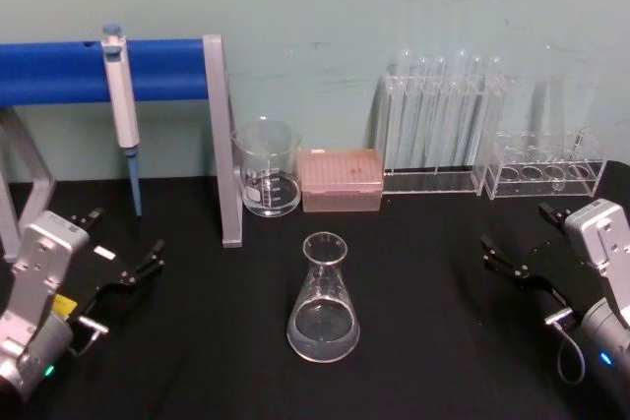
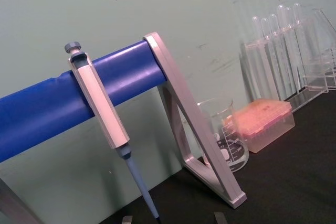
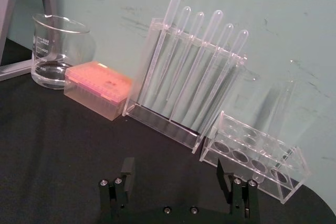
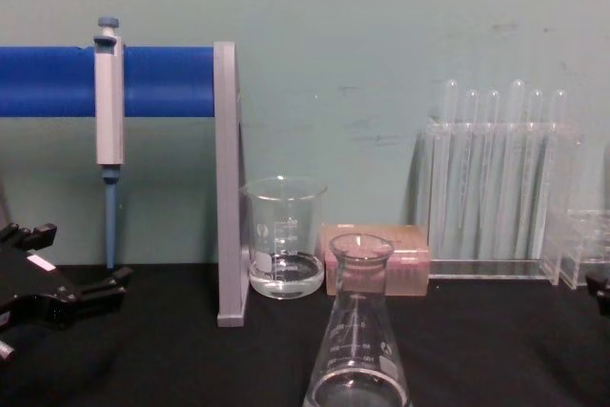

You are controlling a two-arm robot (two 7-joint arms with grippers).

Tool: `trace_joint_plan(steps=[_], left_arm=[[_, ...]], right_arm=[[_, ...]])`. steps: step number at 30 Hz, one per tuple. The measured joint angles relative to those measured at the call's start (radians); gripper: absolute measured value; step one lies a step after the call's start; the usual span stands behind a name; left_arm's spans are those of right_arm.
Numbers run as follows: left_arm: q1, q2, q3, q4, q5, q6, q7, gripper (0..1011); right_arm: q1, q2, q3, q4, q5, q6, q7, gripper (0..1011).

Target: Grasp the erlenmeyer flask with one hand, shake it three times, then place it back.

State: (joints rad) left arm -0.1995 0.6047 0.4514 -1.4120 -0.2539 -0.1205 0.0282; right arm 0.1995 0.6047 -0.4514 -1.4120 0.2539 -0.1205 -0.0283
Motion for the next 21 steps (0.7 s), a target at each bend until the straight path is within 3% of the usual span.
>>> trace_joint_plan(steps=[21], left_arm=[[0.0,0.0,0.0,0.0,0.0,0.0,0.0,1001]], right_arm=[[0.0,0.0,0.0,0.0,0.0,0.0,0.0,1000]])
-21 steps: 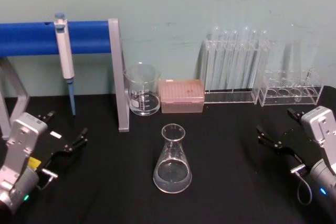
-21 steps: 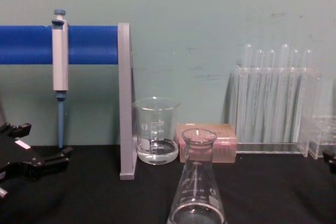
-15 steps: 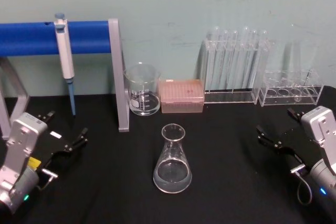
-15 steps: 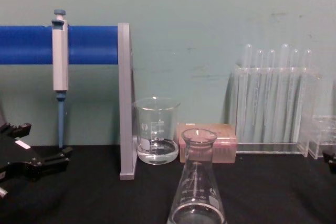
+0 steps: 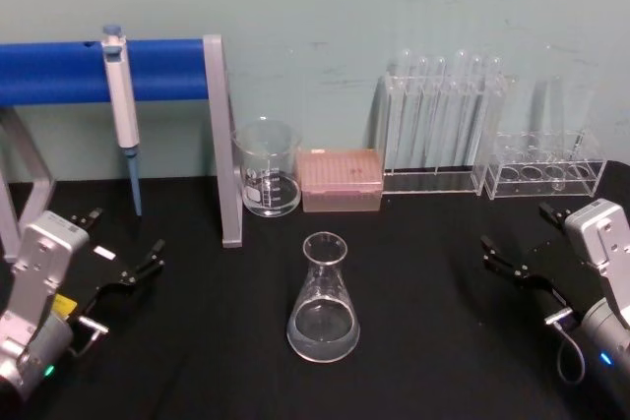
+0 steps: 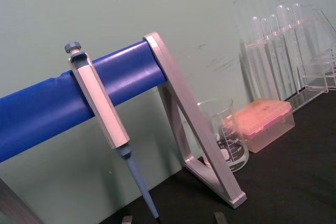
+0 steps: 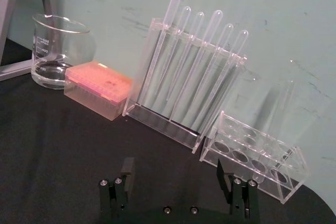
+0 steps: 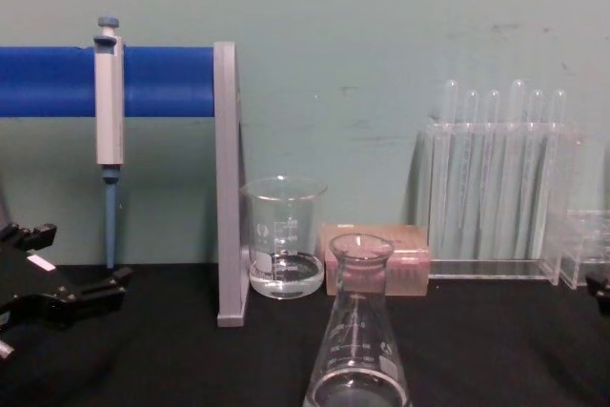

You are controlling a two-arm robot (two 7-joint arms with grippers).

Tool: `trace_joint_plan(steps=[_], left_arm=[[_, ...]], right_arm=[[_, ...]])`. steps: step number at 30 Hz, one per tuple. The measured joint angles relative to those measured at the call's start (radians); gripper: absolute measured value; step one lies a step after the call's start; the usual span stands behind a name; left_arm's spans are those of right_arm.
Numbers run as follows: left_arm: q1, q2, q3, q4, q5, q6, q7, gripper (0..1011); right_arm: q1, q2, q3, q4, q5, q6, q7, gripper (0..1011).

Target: Grasp the erlenmeyer flask with one hand, shake it three times, then place it back.

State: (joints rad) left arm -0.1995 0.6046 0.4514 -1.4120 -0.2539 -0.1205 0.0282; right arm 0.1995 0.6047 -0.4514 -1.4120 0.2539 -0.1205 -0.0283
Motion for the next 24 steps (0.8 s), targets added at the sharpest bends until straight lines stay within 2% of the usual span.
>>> trace_joint_plan(steps=[6,10,24], left_arm=[[0.0,0.0,0.0,0.0,0.0,0.0,0.0,1001],[0.0,0.0,0.0,0.0,0.0,0.0,0.0,1001],[0.0,0.0,0.0,0.0,0.0,0.0,0.0,1001]], right_arm=[[-0.009,0.003,0.01,-0.009,-0.001,0.0,0.012,1000],[-0.027,0.014,0.03,-0.031,0.015,-0.001,0.046,1000],[-0.115,0.054,0.105,-0.139,0.136,0.007,0.194,1000]])
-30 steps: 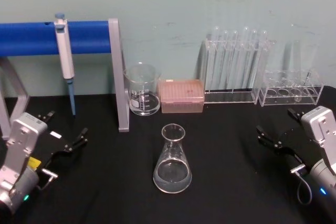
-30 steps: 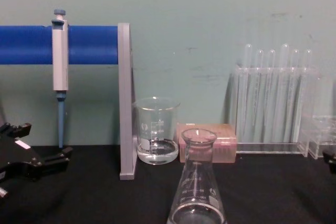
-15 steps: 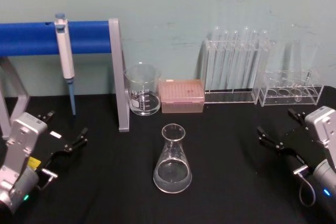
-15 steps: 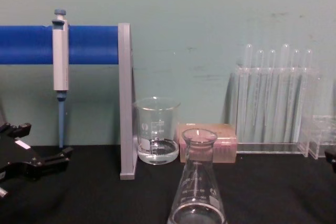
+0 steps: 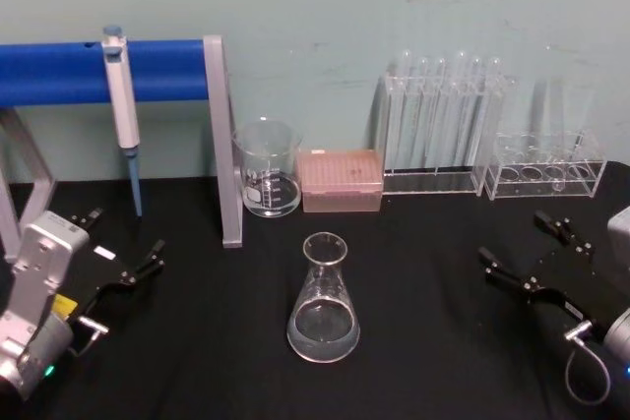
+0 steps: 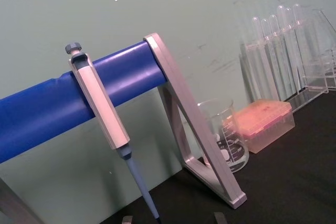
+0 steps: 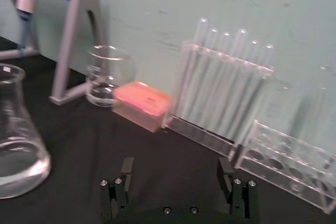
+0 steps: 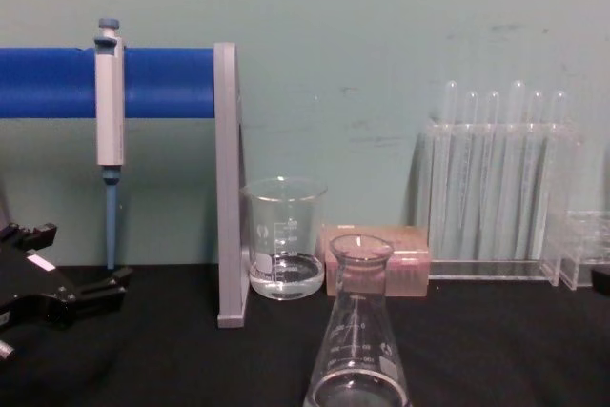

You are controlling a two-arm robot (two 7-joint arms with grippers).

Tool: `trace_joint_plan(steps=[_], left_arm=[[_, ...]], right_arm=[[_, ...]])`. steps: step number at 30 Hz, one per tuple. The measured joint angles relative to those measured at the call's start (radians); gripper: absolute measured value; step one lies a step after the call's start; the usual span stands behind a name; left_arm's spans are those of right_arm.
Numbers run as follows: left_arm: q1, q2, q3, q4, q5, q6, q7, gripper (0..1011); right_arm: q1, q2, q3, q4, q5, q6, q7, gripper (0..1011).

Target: Grasp the erlenmeyer flask with one hand, shake it three times, then place it back.

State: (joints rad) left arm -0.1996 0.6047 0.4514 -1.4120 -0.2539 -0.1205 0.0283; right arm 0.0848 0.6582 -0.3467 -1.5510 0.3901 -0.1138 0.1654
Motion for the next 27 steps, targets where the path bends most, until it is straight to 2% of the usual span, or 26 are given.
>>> trace_joint_plan(steps=[14,27], left_arm=[[0.0,0.0,0.0,0.0,0.0,0.0,0.0,1001],[0.0,0.0,0.0,0.0,0.0,0.0,0.0,1001]], right_arm=[[-0.017,-0.002,0.01,-0.041,0.071,-0.006,0.174,1000],[0.015,-0.037,-0.017,-0.023,0.084,-0.011,0.311,1000]])
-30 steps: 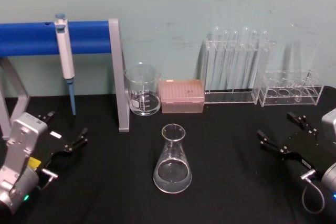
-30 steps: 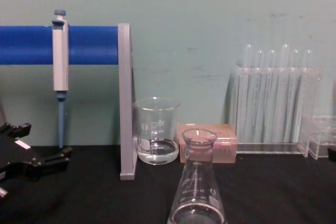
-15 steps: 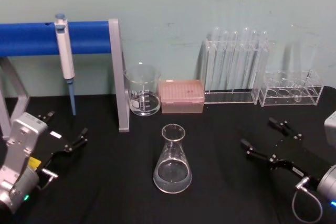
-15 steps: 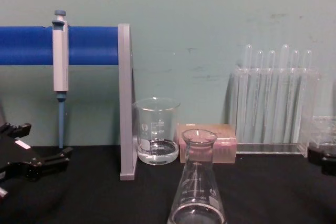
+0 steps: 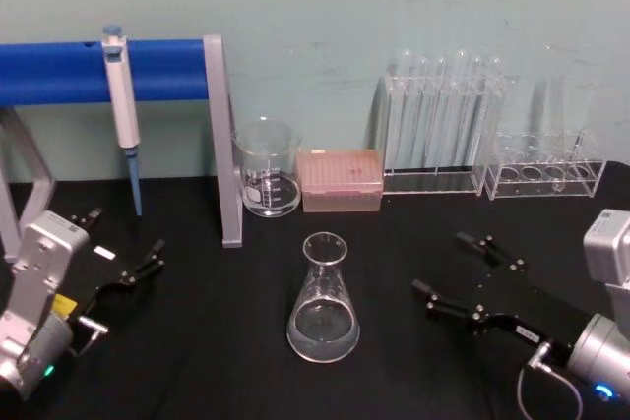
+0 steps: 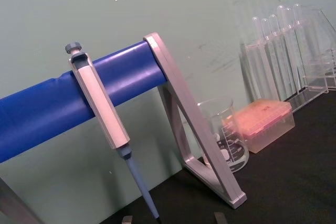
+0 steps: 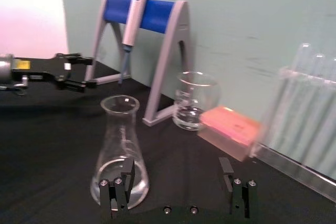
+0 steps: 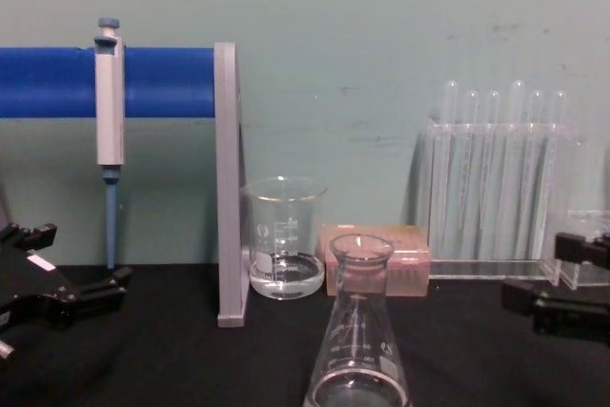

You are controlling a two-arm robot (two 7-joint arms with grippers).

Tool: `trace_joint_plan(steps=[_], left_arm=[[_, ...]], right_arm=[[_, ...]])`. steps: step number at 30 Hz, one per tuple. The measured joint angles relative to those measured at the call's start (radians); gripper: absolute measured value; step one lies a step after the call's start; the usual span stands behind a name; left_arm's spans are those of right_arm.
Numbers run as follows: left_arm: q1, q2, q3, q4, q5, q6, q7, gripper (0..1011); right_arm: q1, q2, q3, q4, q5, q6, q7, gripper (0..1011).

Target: Grasp the erlenmeyer flask with one hand, shake it three times, then place it back.

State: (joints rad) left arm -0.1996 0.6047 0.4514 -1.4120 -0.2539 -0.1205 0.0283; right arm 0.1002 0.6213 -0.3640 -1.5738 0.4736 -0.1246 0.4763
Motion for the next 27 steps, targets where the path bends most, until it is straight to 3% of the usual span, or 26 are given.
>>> trace_joint_plan(steps=[13,27], left_arm=[[0.0,0.0,0.0,0.0,0.0,0.0,0.0,1001],[0.0,0.0,0.0,0.0,0.0,0.0,0.0,1001]], right_arm=[[0.07,-0.061,-0.039,0.069,-0.004,-0.001,0.118,1000],[0.165,-0.122,-0.091,0.172,0.01,0.0,0.201,1000]])
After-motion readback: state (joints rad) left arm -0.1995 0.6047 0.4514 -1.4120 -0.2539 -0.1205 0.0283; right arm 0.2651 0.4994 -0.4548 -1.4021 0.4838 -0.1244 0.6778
